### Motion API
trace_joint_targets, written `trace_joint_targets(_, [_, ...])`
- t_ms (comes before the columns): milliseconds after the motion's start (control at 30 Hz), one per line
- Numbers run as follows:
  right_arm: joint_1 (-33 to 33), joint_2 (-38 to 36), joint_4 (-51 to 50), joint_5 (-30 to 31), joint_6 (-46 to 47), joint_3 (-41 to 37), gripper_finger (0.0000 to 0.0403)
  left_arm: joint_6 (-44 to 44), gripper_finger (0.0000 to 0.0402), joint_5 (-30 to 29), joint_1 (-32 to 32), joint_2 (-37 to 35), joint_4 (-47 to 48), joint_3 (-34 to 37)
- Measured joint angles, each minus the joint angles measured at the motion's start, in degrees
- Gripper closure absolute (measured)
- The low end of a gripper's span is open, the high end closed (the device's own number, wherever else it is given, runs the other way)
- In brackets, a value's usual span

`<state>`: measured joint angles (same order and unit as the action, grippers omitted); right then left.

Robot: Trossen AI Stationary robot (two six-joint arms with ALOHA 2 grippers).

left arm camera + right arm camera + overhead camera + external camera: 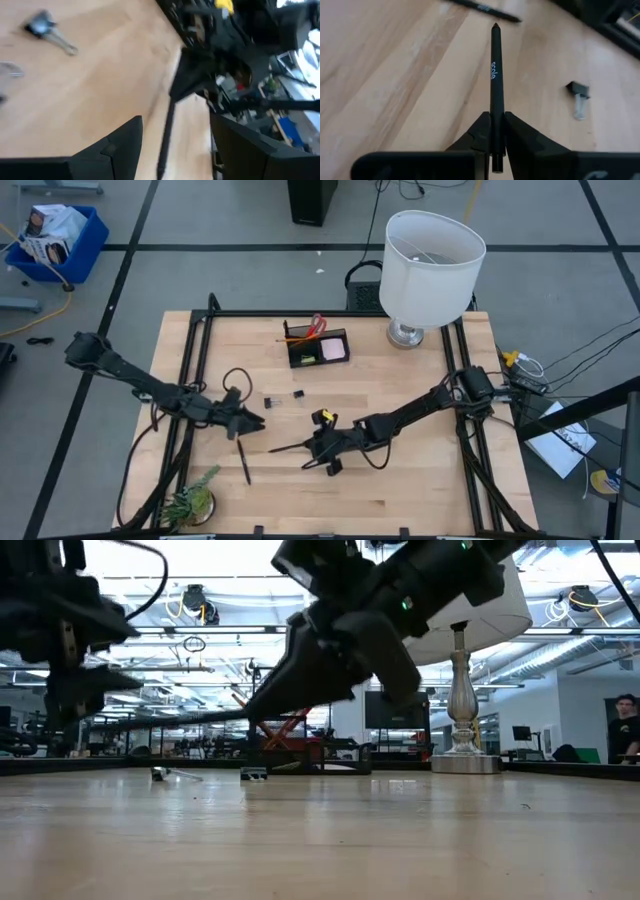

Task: Pick and place office supplies into organizer
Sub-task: Put the black pen into the black desk organizer

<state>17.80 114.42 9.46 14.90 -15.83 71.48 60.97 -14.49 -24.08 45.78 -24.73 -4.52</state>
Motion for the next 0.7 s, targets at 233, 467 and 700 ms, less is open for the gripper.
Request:
trace_joint_targets(233, [-0.6, -2.2, -1.04, -0.05, -2.98, 0.0, 0.0373, -2.42, 0.0158, 5.99, 0.41, 10.84, 2.7, -10.34])
trace_joint_targets(467, [-0.3, -3.49, -1.62, -0.01, -5.68, 0.0, 0.0373, -3.44, 0.0158, 10.26, 2.04, 24.46, 7.06, -20.0])
trace_joint_targets(700, [0.2, -3.49, -3.16, -0.02, -5.47, 0.0, 0.0369, -3.48, 0.0158, 14.1, 4.08, 32.08, 8.53, -25.49])
